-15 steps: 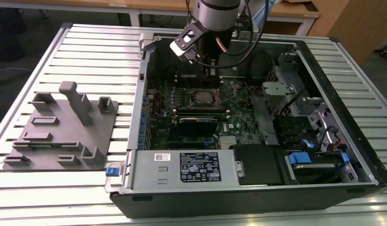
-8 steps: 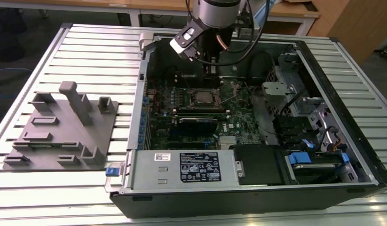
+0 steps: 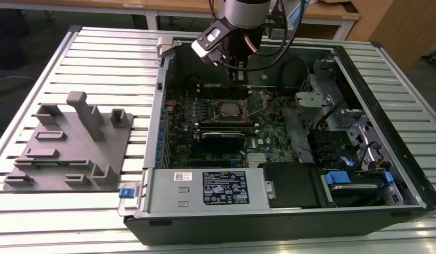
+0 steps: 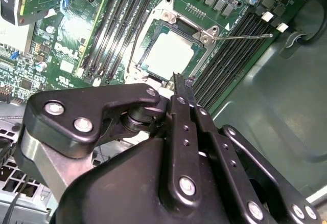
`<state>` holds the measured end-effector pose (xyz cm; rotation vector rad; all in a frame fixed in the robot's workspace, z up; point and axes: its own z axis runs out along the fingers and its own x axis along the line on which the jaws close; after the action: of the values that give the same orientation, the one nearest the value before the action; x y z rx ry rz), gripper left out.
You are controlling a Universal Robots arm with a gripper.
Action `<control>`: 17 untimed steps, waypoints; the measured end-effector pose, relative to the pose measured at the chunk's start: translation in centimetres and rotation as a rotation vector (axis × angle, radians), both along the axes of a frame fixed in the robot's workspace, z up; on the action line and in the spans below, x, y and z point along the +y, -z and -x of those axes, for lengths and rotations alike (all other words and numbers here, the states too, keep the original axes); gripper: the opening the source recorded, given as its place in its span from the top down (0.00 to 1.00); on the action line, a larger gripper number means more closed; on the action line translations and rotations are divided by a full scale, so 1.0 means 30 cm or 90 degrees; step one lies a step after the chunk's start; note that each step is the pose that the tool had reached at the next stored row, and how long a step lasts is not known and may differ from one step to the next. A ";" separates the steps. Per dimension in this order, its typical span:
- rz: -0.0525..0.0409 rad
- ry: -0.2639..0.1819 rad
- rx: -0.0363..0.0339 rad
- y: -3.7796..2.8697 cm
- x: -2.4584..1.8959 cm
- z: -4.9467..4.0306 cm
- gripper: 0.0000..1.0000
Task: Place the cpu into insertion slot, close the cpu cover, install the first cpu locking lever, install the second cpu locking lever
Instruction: 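Close the cpu cover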
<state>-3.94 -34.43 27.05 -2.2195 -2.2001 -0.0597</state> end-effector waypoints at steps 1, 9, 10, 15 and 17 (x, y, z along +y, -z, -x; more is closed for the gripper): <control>0.0001 0.000 0.0001 0.000 0.000 0.000 0.89; 0.0001 0.000 0.0001 0.000 0.000 -0.031 0.89; 0.0001 0.000 0.0001 0.000 0.000 -0.037 0.89; 0.0001 0.000 0.0001 0.000 0.000 -0.065 0.89; 0.0001 0.000 0.0001 0.000 0.000 -0.071 0.89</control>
<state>-1.80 -34.42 27.05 -2.2195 -2.2001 -0.0595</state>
